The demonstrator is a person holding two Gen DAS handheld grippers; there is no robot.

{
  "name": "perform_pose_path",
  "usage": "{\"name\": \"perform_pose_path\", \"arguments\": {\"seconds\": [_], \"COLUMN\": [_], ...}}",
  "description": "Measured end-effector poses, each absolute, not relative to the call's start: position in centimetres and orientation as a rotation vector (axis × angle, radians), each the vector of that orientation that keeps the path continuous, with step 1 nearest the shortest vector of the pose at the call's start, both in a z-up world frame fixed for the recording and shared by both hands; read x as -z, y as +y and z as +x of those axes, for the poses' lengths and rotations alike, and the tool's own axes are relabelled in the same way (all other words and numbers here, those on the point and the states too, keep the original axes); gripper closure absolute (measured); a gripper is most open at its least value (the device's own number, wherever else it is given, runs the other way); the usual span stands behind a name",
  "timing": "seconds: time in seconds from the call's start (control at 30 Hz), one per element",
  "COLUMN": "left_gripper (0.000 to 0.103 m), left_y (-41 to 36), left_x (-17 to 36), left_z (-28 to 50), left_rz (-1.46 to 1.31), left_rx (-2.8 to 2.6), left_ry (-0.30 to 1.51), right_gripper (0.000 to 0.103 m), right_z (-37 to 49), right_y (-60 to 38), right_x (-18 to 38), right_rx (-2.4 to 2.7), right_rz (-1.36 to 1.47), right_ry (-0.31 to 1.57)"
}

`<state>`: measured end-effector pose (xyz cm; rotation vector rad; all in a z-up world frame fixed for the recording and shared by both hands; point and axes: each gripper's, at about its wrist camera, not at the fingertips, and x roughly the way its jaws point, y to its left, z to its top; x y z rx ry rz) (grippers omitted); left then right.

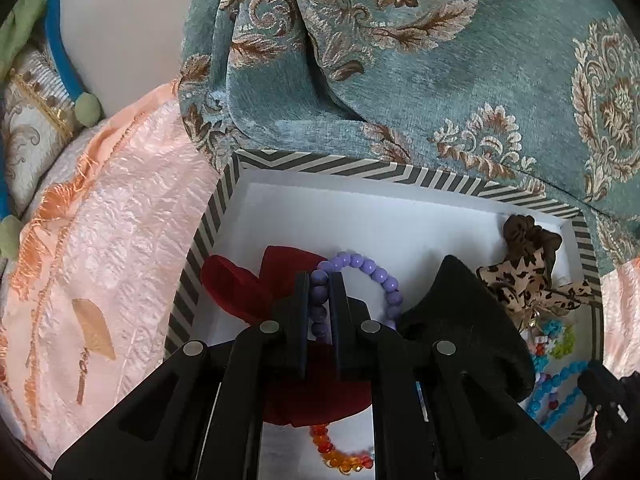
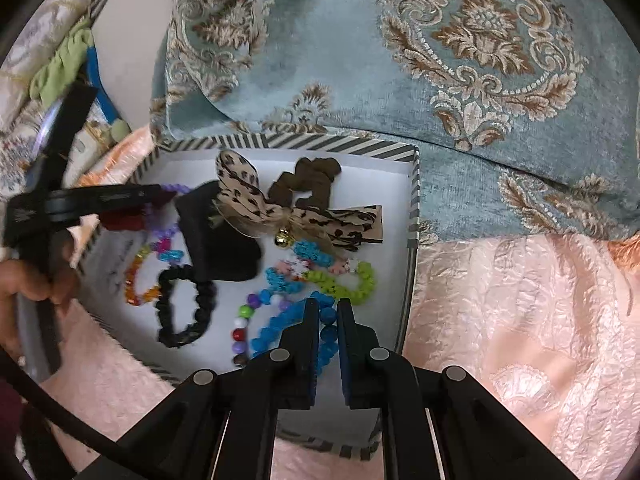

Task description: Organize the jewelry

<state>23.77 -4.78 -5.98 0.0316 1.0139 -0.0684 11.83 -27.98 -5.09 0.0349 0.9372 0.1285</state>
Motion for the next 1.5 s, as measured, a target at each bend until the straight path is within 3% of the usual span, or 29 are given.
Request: {"name": "perform_pose_path", "arguments": {"seconds": [0.3,0.37,0.4,0.43,0.5,0.97,1.1,1.5], "left_gripper": [0.091,0.076,0.061,0.054,0.053,0.052,0.052,0.052], "left_y": [-5.6,-5.7,-5.7,-5.7,-5.7,-5.5,-5.1,-4.1], "left_x": [5.9,5.8,5.7,5.4,4.9,1.0,-0.1,-2.4], "left_z": [22.3,22.1,21.9,21.6,20.9,14.1,11.2,4.3], "left_rz": [0.057,0.057,0.054,0.049,0.045,0.042,0.043,0.048], "left_rx": [0.073,0.081,0.088,0.094,0.096,0.126,0.116,0.093], "left_ry": [0.992,0.988,0.982,0.97,0.952,0.876,0.852,0.773], "right_gripper": [0.095,0.092,0.082,0.075,0.062,0.059,0.041,0.039], "right_z": [12.6,12.7,12.7,12.5,12.0,6.0,4.3,1.0], "right_y": [-27.3,-27.5,-27.6,-27.7,-27.8,-26.2,-25.6,-23.1], "right_x": [6.5,6.8,7.0,7.0,6.6,2.3,0.7,-1.9], "right_rx": [-0.058,-0.054,-0.056,-0.065,-0.095,-0.112,-0.086,-0.065], "right_rz": [-0.026,-0.019,-0.009,0.004,0.042,0.144,0.168,0.145], "right_ry": [0.941,0.948,0.958,0.959,0.938,0.826,0.776,0.718]}}
